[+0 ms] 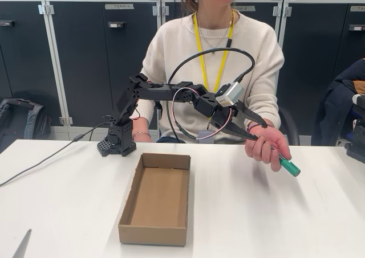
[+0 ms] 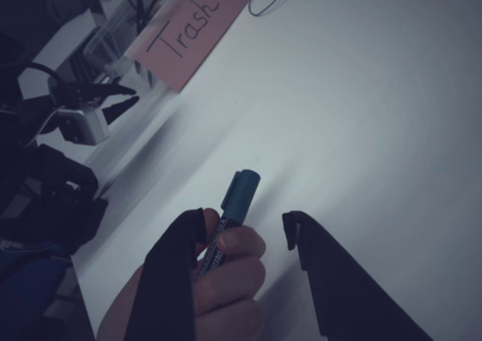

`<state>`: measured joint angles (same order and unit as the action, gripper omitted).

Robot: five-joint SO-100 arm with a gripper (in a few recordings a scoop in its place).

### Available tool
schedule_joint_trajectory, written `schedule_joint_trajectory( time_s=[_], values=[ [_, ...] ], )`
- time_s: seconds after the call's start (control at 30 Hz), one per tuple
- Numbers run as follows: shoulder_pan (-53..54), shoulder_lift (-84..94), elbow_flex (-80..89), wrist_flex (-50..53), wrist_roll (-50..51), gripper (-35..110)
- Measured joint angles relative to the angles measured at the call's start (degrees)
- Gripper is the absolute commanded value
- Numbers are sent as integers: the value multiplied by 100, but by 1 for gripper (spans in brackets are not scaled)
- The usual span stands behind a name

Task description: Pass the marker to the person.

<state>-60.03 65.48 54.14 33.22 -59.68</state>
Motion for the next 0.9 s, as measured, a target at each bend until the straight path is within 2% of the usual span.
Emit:
schedule_joint_trajectory(
  time_s=[0.9],
  values=[
    [0, 0, 35, -53, 0, 23]
  ],
)
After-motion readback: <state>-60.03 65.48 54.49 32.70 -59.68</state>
